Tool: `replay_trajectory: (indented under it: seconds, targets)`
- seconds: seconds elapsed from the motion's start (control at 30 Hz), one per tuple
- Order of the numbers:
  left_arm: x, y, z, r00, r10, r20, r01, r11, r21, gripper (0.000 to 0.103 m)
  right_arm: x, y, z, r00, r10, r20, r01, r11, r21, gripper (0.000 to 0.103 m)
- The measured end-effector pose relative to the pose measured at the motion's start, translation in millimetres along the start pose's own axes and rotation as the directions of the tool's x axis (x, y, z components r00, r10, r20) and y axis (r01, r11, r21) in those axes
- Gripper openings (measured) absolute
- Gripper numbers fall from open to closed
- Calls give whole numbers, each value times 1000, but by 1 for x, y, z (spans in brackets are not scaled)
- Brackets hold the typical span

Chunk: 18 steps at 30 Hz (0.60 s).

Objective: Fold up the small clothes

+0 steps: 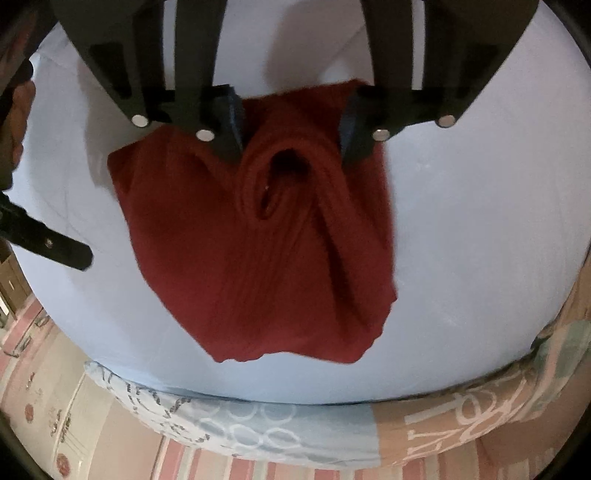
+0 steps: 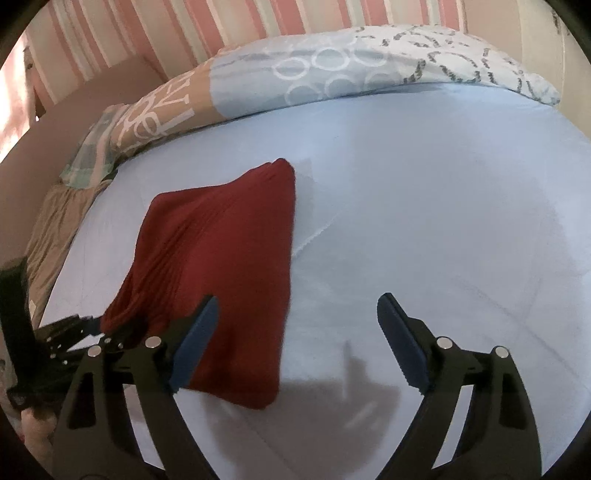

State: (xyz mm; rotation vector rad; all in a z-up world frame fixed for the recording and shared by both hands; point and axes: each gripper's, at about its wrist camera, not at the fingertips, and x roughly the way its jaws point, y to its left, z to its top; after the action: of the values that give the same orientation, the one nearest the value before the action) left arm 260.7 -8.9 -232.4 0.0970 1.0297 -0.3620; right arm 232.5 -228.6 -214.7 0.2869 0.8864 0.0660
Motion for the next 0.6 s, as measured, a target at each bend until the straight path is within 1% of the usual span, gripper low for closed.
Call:
replay_trajectory:
  seconds: [0.03,0.1,0.17,0.23,0.3,0.33,0.4,0.5,0.6]
  targets:
    - [-2,3,-4,1000,-1,4,1,1000,-10,39,3,2,2,1000,5,-3,-5,1000,-4,87]
    - [-7,11,-13,1000,3,16,-2,999,-37,33,6,6,4,1000,13,-2,-13,1000,-16,87]
    - [-13,23,-26,1000,-1,26,3,996,-88,32,7,13,6,1000,16,8,-15,999,-50,87]
    - [-12,32,-45,1000,-7,13,9,992,-127,31,11,20,5,1000,18,7,-17,997,-80,87]
    - [-10,32,-55,1000,1,7,0,992,-124,31,18,22,3,1000,22,-6,-22,996,-86,86]
    - [-11,30,-57,1000,3,18,-1,992,-123,31,22,22,2,1000,26,-16,-27,996,-80,86]
    - [-12,27,-55,1000,0,19,2,993,-116,31,27,21,2,999,45,-29,-47,996,-72,86]
    - [-12,24,-52,1000,3,14,-2,995,-101,31,28,26,14,997,79,-12,-80,994,-80,87]
    - [-11,24,-56,1000,11,22,-9,996,-93,31,31,31,28,994,106,0,-105,991,-86,89]
